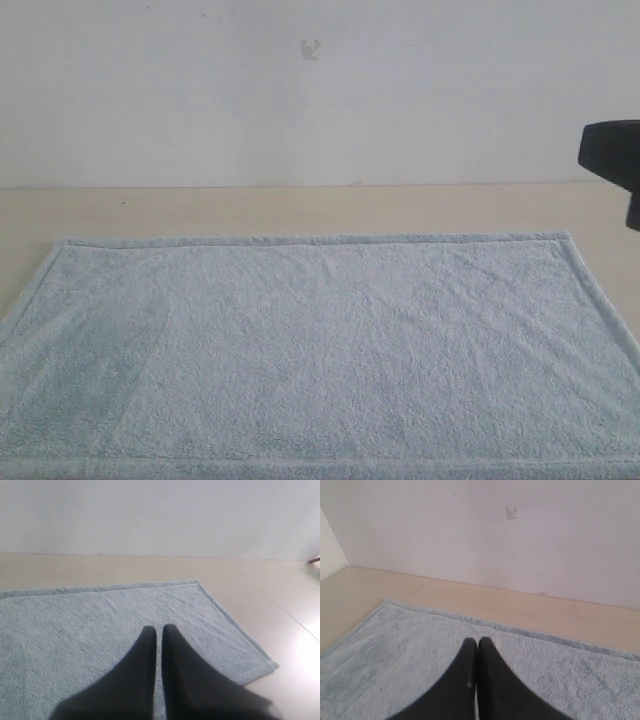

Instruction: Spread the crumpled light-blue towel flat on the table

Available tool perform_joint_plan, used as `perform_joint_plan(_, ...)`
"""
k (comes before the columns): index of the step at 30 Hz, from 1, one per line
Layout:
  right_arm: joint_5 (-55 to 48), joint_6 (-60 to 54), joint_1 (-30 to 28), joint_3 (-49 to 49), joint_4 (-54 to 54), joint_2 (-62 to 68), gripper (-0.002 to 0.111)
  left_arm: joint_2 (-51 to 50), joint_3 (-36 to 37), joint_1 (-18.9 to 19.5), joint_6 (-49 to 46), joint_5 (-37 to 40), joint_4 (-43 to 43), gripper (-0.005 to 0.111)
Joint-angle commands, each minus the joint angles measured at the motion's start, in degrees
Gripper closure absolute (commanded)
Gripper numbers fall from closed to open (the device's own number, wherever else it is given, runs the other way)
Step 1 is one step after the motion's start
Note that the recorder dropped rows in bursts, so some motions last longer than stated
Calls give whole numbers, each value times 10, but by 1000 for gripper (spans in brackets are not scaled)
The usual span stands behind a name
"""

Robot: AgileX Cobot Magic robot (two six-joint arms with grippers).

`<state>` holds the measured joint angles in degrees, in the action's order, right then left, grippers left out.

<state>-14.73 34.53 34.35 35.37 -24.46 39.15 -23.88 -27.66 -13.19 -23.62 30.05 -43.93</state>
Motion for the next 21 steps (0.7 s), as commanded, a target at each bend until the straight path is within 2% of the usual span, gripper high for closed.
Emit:
perform_joint_plan(1,-41,-6,45,-1,2,-27,108,6,0,-4,-22,5,-21,103)
perform_joint_plan(13,-166,7,56,-1,2,-30,108,6,0,-4,-22,5,-21,103)
perform_joint_plan(21,-166,7,56,-1,2,-30,108,6,0,-4,-22,2,-21,103)
